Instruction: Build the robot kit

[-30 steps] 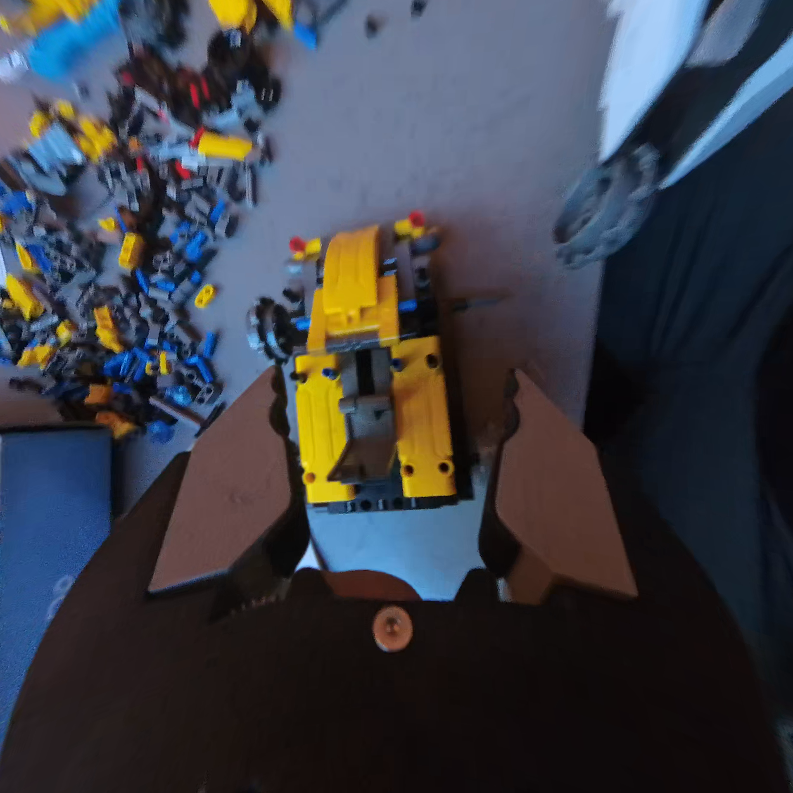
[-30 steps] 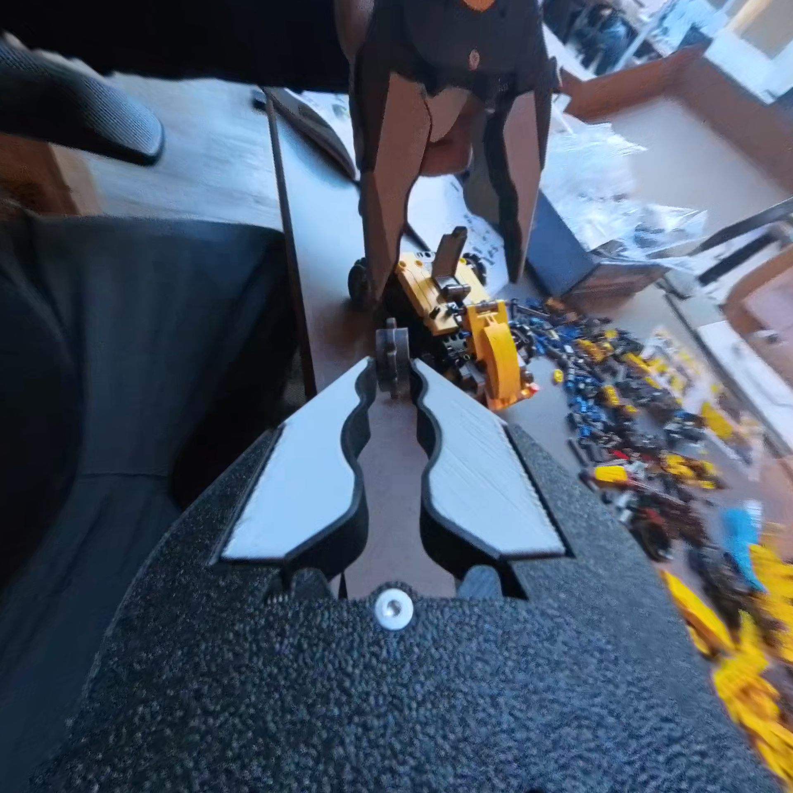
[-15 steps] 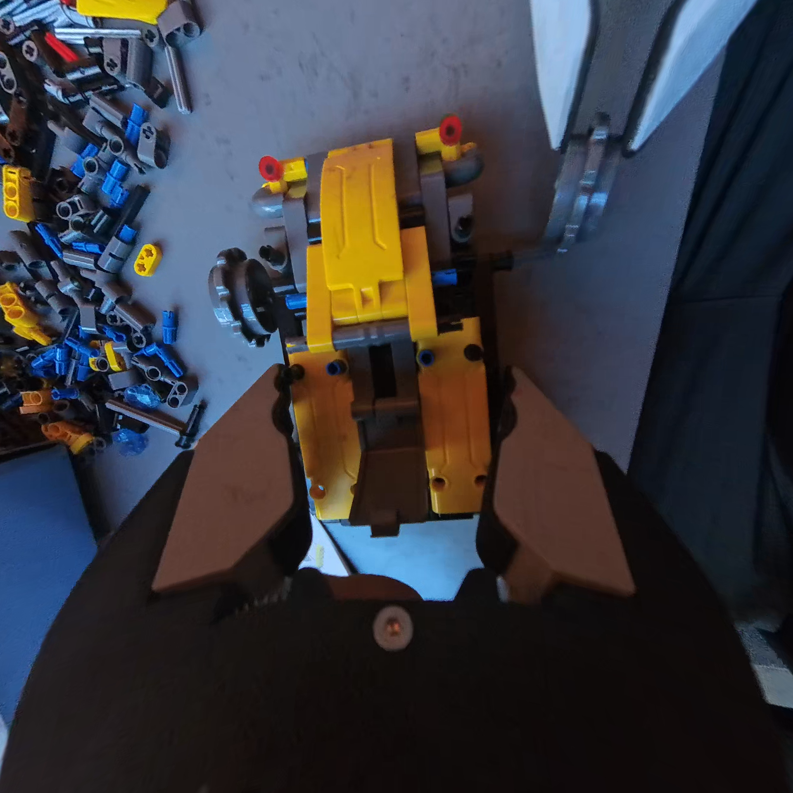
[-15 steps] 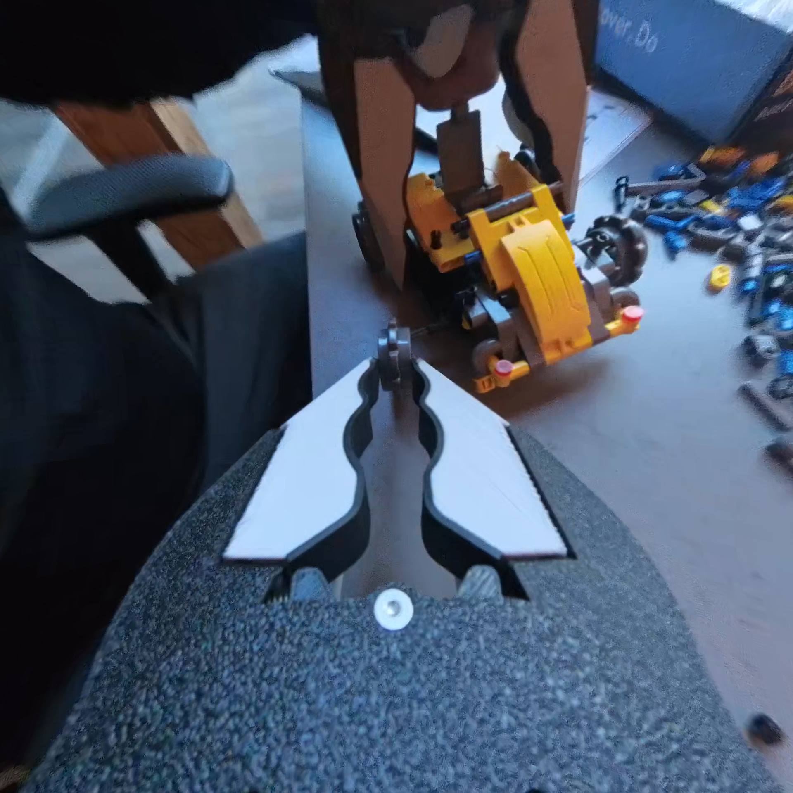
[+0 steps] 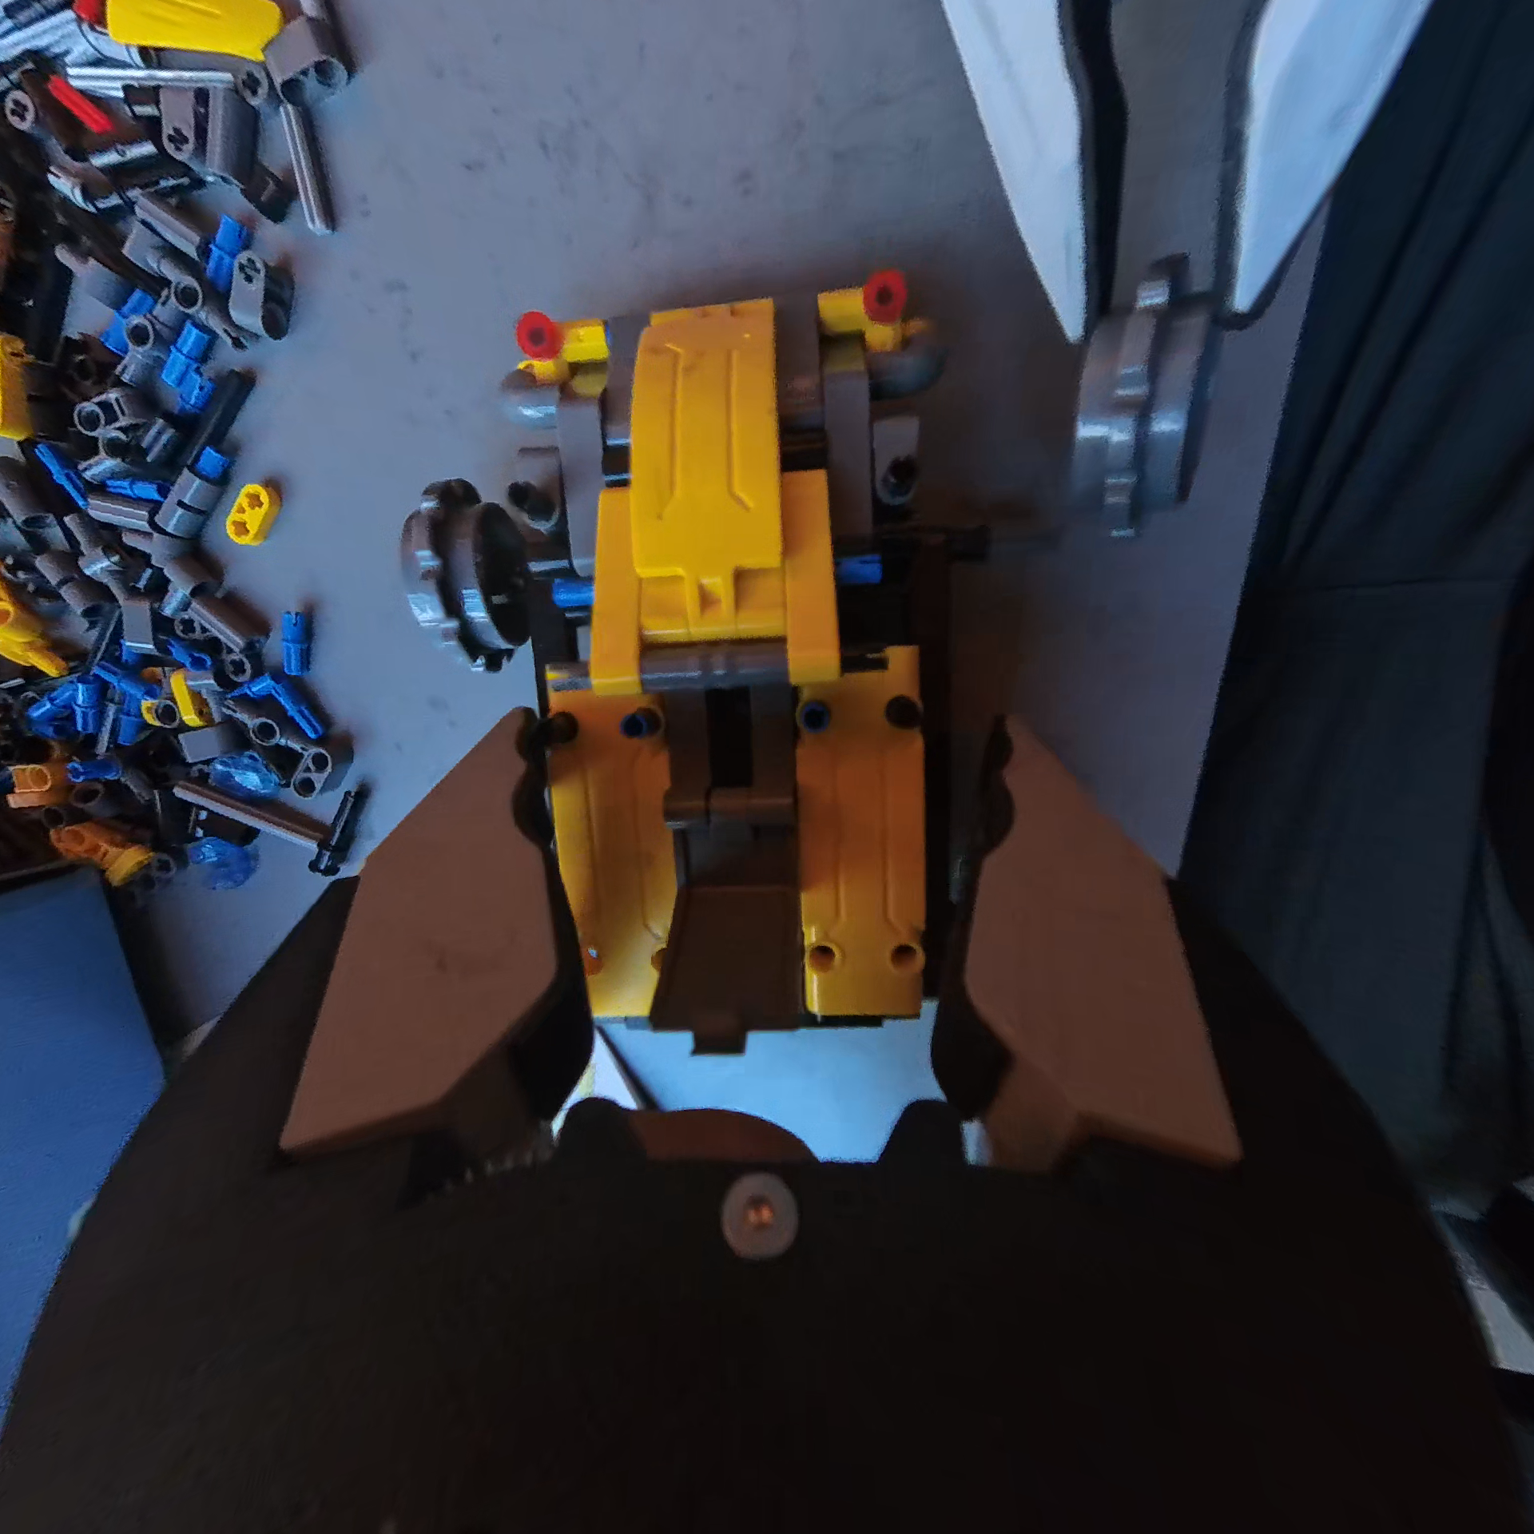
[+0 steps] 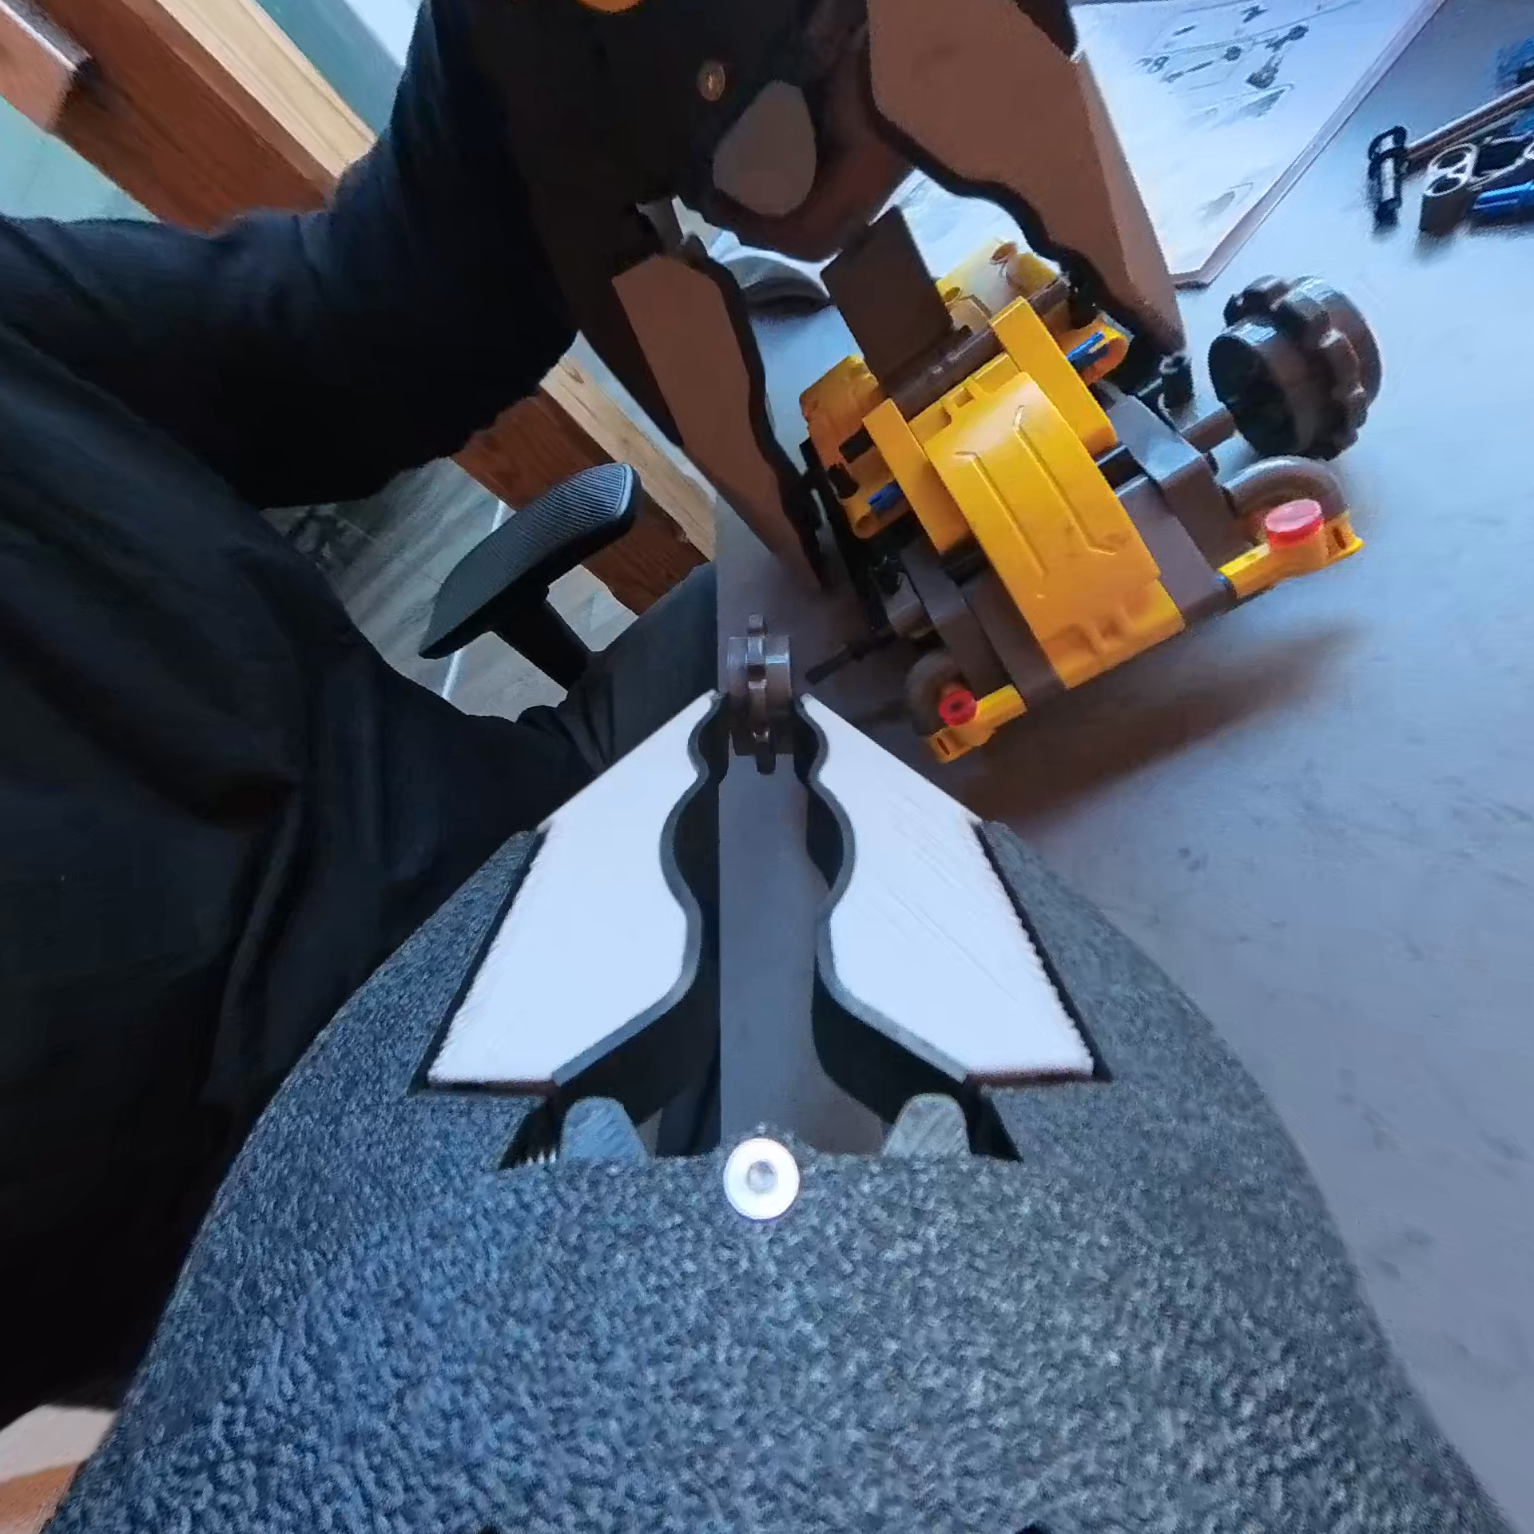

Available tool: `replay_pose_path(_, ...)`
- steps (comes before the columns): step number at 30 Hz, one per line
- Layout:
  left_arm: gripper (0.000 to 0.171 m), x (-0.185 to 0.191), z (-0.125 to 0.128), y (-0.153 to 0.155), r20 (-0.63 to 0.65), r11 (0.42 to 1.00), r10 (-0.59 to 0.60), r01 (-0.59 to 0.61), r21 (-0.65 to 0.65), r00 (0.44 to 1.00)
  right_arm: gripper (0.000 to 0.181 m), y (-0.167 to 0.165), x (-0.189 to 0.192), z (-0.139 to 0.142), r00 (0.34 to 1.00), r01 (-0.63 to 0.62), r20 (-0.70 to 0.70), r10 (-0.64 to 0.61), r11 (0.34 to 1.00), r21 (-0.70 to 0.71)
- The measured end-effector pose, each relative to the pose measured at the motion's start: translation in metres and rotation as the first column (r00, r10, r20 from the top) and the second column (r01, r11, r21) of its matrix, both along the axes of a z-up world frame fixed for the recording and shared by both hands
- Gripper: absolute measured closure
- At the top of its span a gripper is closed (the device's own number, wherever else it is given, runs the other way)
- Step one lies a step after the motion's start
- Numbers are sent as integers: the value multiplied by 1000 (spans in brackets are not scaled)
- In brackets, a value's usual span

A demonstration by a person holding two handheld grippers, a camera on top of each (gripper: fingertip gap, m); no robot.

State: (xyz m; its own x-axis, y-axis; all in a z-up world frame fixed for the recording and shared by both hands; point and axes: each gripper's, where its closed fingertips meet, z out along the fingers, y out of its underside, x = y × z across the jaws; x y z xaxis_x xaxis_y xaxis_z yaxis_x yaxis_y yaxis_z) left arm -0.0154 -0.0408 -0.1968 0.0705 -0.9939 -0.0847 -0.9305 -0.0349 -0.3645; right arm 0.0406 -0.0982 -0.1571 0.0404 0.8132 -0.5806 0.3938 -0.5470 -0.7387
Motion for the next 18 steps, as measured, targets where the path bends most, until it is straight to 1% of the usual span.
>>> replay_pose_path(2,72,4,4,0,24,999,31,-30,-29,999,167,-1,1,2,1000,-9,-14,9,1000,-1)
replay_pose_path(3,78,3,5,2,19,999,41,-41,-24,999,167,-2,1,3,1000,-10,-19,10,1000,0)
replay_pose_path(7,70,-6,-9,3,-77,1000,25,-26,-10,997,167,-4,1,4,999,-24,-23,25,1000,13)
replay_pose_path(12,72,-3,-9,1,-87,1000,-1,-1,-30,996,167,-3,0,0,1000,-14,5,13,999,46)
replay_pose_path(16,74,0,-7,5,-17,995,38,-40,-91,999,167,-2,0,0,1000,-6,7,6,999,51)
replay_pose_path(18,74,0,-3,3,13,986,49,-47,-160,999,167,-2,0,0,1000,-8,2,8,999,40)
